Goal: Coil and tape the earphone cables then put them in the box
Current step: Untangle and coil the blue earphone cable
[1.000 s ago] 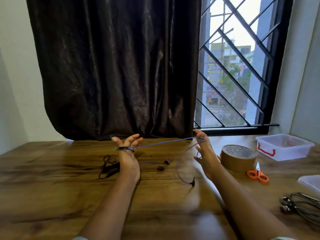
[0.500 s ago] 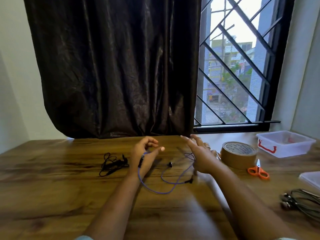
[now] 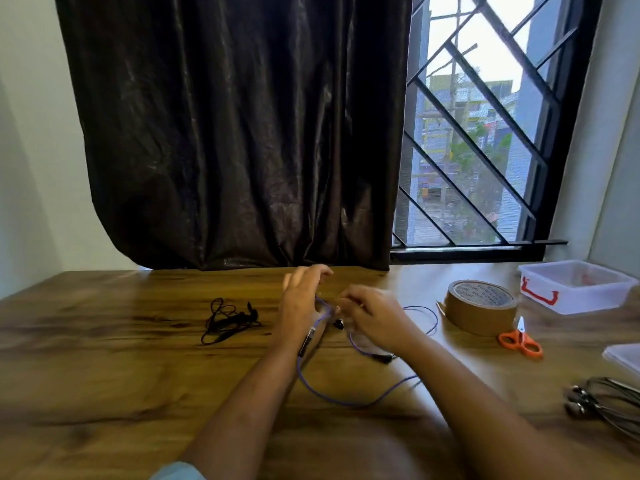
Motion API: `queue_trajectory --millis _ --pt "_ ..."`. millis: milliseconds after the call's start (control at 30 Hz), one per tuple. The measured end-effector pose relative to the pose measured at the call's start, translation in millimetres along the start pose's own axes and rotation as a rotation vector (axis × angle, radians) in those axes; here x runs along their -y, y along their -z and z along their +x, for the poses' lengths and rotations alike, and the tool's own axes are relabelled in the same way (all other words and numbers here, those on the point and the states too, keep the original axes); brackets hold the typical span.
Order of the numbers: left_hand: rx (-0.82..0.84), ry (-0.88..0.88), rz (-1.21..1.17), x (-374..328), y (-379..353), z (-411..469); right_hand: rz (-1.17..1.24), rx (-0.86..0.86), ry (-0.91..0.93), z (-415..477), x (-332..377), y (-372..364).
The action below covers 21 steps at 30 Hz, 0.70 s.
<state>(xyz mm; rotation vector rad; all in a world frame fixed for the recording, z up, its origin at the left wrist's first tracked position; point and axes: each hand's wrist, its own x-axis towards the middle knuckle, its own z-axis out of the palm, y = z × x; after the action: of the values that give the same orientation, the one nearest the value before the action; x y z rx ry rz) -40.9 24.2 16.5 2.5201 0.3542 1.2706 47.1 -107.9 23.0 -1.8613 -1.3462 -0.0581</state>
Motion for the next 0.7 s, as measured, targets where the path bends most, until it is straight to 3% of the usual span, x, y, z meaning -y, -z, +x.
queue_trajectory --millis 167,300,333,433,533,600,700 --pt "0.003 -0.005 -0.118 -6 5 1 0.186 0.0 -0.161 0 13 -5" --pt "0.063 0.071 -0.347 -28 4 7 0.441 0.139 -0.375 -3 18 -3" --pt "0.087 0.124 -0.333 -32 3 10 0.496 0.156 -0.381 -4 17 -3" --pt "0.071 0.031 -0.398 -35 9 -1 0.554 0.099 -0.335 -4 13 -1" --pt "0.105 -0.126 -0.066 -12 7 -13 0.557 -0.033 -0.288 0 6 1" --pt "0.06 -0.003 -0.052 -7 7 -13 0.637 -0.071 -0.28 1 4 4" --pt "0.026 0.197 -0.242 -7 5 -12 0.669 -0.005 -0.244 1 3 3"
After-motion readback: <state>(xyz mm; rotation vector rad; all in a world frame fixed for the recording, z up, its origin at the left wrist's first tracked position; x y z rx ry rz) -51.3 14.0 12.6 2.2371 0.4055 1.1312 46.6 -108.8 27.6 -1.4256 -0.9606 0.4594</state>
